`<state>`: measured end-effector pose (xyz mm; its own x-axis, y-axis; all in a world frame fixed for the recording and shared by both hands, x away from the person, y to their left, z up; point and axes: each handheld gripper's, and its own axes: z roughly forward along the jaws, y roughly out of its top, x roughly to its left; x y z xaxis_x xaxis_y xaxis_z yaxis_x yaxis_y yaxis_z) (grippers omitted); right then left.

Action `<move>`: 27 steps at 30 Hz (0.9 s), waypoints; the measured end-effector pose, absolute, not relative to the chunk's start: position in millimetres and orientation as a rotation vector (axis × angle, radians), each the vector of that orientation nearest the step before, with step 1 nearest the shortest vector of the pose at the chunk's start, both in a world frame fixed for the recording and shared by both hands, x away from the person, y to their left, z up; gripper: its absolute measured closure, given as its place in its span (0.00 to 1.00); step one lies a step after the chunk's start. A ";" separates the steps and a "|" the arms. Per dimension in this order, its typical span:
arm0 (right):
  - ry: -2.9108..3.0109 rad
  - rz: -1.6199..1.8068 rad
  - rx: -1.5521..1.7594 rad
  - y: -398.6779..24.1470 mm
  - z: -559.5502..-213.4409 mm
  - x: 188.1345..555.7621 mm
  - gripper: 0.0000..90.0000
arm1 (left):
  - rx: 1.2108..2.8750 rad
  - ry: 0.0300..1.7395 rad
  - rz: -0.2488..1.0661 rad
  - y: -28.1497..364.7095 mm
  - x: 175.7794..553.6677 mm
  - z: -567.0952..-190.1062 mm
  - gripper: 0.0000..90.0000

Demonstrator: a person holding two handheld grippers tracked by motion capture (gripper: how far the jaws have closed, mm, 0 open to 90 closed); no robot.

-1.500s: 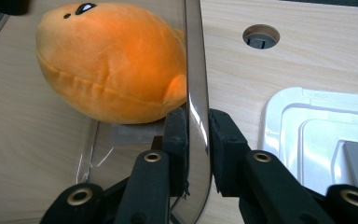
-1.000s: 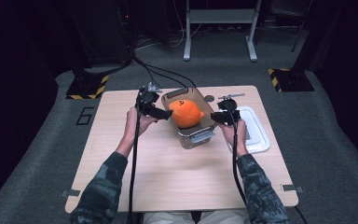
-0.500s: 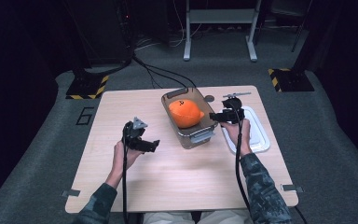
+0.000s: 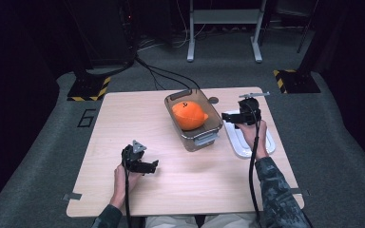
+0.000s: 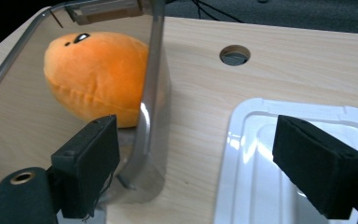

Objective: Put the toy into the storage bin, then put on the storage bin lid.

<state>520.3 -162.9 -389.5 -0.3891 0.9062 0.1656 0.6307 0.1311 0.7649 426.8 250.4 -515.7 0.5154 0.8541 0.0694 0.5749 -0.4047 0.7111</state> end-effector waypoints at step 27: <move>2.142 0.791 1.646 -226.5 -468.8 534.6 0.18 | 2.097 1.200 0.517 256.2 426.3 -529.2 0.01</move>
